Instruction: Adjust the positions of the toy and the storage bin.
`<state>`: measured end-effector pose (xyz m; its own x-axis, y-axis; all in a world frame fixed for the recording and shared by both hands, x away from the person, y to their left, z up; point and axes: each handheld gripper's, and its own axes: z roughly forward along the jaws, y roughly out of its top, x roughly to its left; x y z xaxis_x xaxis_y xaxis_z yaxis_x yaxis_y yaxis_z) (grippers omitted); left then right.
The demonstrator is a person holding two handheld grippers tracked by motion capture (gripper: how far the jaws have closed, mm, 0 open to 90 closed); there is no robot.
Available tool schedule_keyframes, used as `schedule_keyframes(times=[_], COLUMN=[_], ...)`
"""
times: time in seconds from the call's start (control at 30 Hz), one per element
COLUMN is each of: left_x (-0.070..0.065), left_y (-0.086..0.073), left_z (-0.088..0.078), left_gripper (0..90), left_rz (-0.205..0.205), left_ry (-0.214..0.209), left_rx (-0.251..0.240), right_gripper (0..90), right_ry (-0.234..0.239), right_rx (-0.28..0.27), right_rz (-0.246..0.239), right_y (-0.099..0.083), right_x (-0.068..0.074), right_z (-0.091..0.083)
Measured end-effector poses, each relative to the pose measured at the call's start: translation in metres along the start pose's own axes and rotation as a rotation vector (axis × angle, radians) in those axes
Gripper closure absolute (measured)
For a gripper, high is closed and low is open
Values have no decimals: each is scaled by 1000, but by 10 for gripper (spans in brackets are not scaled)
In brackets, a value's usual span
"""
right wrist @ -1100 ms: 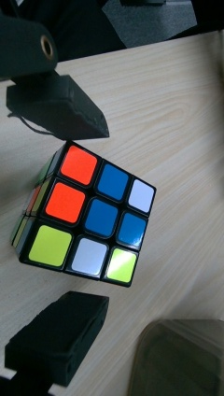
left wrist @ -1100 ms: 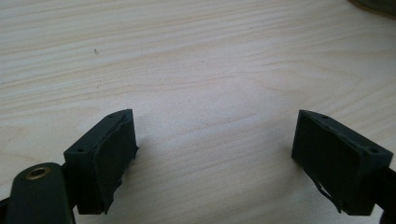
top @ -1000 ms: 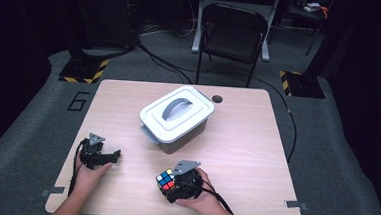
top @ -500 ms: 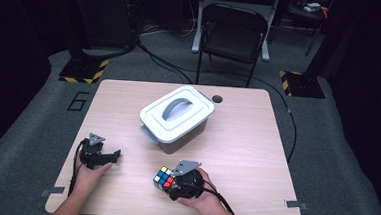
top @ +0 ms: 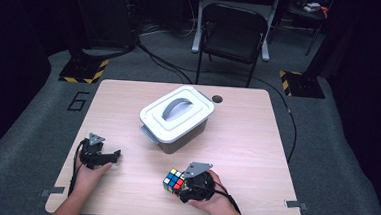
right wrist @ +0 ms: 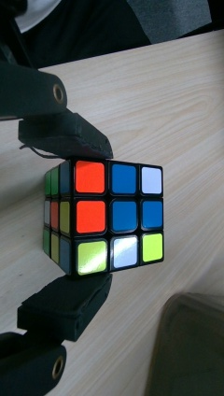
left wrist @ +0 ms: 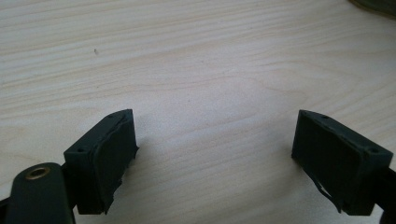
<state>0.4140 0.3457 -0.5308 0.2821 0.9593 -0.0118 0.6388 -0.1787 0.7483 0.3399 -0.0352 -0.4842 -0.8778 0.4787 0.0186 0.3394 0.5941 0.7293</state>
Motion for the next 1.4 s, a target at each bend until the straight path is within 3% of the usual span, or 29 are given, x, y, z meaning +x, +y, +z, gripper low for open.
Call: schedule_keyframes(times=[0.57,0.87,1.1,1.4], left_x=[0,0,0,0], left_y=[0,0,0,0], left_z=[0,0,0,0], left_gripper=[136,136,140,147], left_rz=[0,0,-2,-6], left_ry=[0,0,1,5], left_rx=[0,0,-1,-1], right_gripper=[340,340,335,300], right_ry=[-4,-11,-1,-5], right_rx=[7,9,10,-62], right_rz=[-5,19,33,53], right_y=[-22,-28,-28,-12], right_x=[-5,-5,-7,-10], right_z=[-25,-31,-32,-53])
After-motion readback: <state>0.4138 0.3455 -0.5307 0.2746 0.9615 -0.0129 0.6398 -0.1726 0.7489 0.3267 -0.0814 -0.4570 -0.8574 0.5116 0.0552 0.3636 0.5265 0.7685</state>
